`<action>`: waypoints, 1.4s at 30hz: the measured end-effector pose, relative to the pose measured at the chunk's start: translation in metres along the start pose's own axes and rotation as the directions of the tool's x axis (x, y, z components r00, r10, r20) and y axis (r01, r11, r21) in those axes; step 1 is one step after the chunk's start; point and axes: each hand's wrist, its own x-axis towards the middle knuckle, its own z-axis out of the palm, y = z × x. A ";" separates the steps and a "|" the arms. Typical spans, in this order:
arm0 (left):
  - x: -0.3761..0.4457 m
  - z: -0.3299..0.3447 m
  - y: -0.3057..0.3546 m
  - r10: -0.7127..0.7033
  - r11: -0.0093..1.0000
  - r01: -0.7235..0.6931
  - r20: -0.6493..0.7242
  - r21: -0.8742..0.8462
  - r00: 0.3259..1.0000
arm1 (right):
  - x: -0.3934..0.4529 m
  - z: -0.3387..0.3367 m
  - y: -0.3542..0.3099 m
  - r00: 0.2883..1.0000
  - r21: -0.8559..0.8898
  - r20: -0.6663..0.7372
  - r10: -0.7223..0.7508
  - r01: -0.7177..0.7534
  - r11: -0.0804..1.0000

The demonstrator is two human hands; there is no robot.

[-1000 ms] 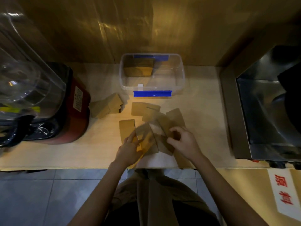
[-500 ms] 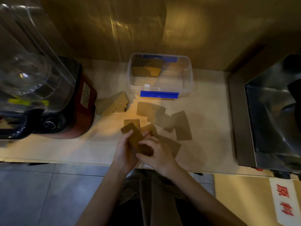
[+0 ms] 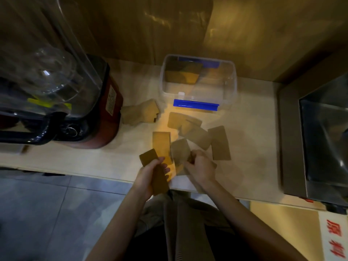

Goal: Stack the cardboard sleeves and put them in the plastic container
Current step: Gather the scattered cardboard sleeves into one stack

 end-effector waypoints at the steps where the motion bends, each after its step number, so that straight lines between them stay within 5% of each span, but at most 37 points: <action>1: 0.001 -0.002 0.000 -0.011 1.000 0.012 0.006 -0.015 1.000 | 0.003 0.003 0.000 1.000 -0.024 0.017 0.017 -0.017 1.000; 6: 0.005 -0.007 -0.005 -0.095 0.994 0.095 0.008 -0.047 0.995 | 0.009 0.013 -0.007 0.998 -0.145 0.023 0.063 -0.059 0.988; 13: 0.008 -0.011 -0.003 -0.119 0.987 0.117 -0.011 -0.113 0.993 | 0.015 0.012 -0.005 0.996 -0.045 0.016 0.091 -0.090 0.995; 23: 0.005 -0.004 0.002 -0.142 0.983 0.148 0.064 -0.106 0.988 | 0.014 -0.050 -0.005 0.934 0.408 0.340 -0.105 -0.046 0.912; 30: 0.000 0.008 0.014 -0.159 0.974 0.197 0.283 -0.111 0.946 | -0.020 -0.101 -0.030 0.947 0.606 0.023 -0.319 0.241 0.758; 35: -0.009 0.019 0.028 -0.172 0.985 0.166 0.241 0.046 0.955 | -0.032 -0.107 -0.039 0.825 0.515 -0.008 -0.565 0.488 0.705; 42: -0.012 0.031 0.038 -0.123 0.990 0.098 0.274 0.103 0.954 | -0.031 -0.104 -0.037 0.757 0.338 -0.101 -0.646 0.637 0.693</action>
